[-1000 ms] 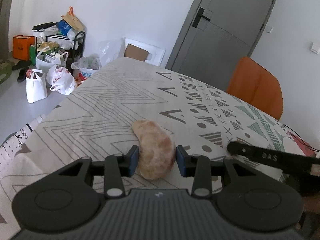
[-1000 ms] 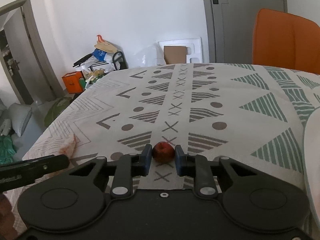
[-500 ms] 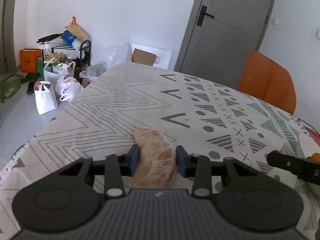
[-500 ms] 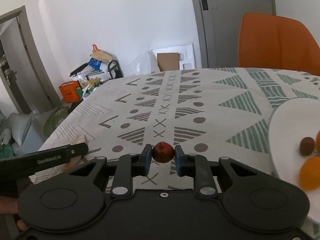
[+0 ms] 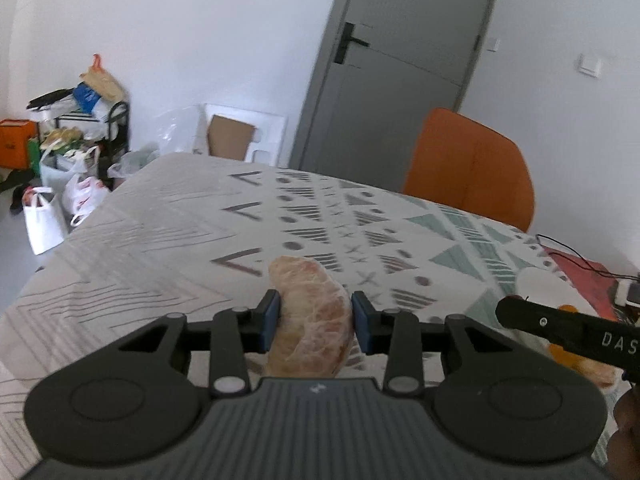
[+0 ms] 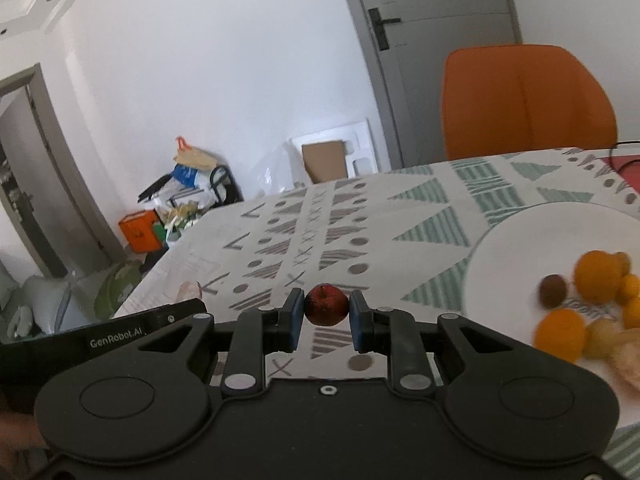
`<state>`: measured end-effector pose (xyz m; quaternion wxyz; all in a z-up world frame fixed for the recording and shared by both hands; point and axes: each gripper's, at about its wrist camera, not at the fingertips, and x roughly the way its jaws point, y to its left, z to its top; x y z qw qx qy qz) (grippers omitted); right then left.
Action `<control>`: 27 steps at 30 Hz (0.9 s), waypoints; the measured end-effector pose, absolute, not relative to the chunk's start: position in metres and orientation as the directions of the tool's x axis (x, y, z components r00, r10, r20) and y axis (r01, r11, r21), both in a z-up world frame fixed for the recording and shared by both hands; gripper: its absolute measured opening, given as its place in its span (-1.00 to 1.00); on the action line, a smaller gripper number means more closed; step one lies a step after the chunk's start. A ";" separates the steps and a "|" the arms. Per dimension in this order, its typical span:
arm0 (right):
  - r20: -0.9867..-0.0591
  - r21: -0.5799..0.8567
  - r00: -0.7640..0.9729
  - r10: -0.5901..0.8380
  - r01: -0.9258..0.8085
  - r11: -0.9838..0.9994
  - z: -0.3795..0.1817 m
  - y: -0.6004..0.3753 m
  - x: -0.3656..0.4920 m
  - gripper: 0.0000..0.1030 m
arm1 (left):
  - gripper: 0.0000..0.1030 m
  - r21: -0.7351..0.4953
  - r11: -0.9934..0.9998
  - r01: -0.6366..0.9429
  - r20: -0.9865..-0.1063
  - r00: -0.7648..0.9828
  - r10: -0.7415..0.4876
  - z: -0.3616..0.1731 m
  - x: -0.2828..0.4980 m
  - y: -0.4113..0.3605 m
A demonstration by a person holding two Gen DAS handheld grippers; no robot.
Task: Organize fruits
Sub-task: 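Carry the pomelo segment and dark-red fruit over the white plate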
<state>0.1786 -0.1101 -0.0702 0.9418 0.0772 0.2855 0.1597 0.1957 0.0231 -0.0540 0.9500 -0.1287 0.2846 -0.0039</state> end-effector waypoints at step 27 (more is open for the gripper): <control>-0.446 0.286 0.856 0.261 -0.139 0.948 -0.066 -0.221 0.151 -0.56 | -0.28 -0.200 0.973 0.118 -0.480 0.854 -0.202 -0.024 0.208 -0.091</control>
